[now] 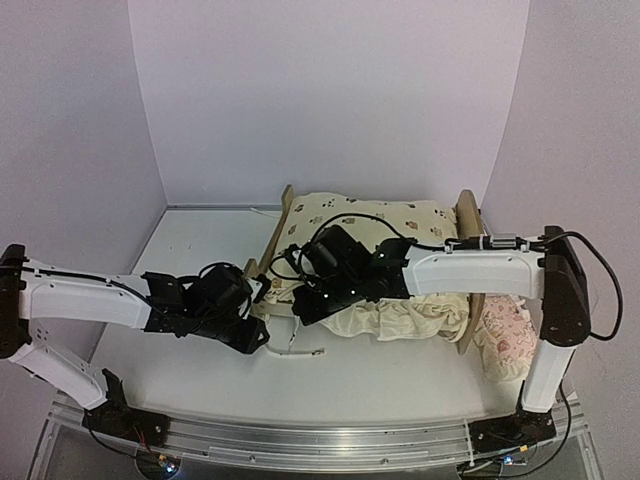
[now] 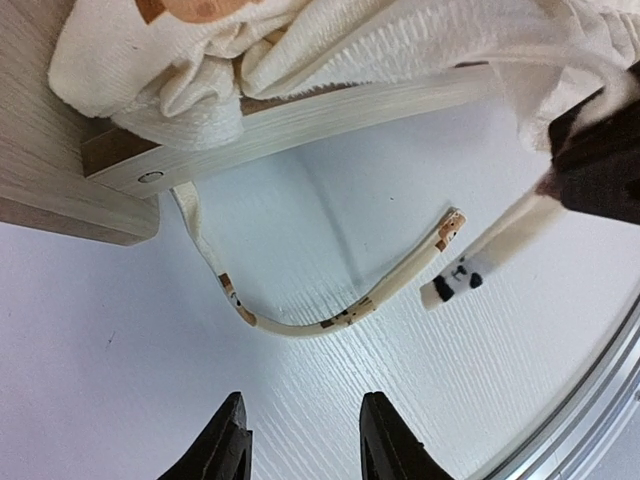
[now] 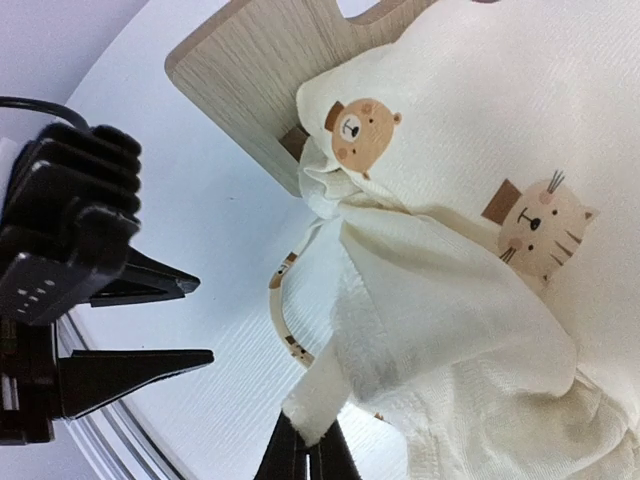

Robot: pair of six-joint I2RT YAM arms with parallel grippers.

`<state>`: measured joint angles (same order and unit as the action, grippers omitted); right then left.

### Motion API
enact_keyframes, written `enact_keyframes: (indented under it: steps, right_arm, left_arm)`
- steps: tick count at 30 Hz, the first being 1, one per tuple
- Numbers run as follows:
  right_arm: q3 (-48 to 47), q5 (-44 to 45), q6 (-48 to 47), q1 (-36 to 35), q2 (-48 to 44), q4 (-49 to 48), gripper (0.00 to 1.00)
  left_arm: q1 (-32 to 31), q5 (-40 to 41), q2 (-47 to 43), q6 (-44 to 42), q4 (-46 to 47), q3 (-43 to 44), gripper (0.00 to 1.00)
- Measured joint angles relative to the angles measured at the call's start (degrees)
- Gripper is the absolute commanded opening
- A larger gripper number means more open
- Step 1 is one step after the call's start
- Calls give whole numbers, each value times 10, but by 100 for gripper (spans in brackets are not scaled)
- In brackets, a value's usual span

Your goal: Set up the pet bed

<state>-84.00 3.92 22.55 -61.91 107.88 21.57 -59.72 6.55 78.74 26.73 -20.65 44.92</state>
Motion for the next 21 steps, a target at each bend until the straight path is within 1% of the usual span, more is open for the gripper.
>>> enact_keyframes:
  steps: [5, 9, 13, 16, 21]
  right_arm:
    - [-1, -4, 0, 0, -2, 41, 0]
    - [1, -16, 4, 0, -2, 54, 0]
    - [16, -29, 9, 0, -2, 57, 0]
    - [26, -31, 11, 0, -2, 64, 0]
    - [28, -31, 11, 0, -2, 66, 0]
  left_arm:
    - [-17, -4, 34, -20, 15, 4, 39]
    - [-42, -3, 72, -36, 23, 22, 40]
    - [-62, 19, 111, -39, 24, 44, 41]
    - [-66, 55, 132, -17, 7, 59, 41]
    - [-66, 115, 139, 39, -30, 73, 40]
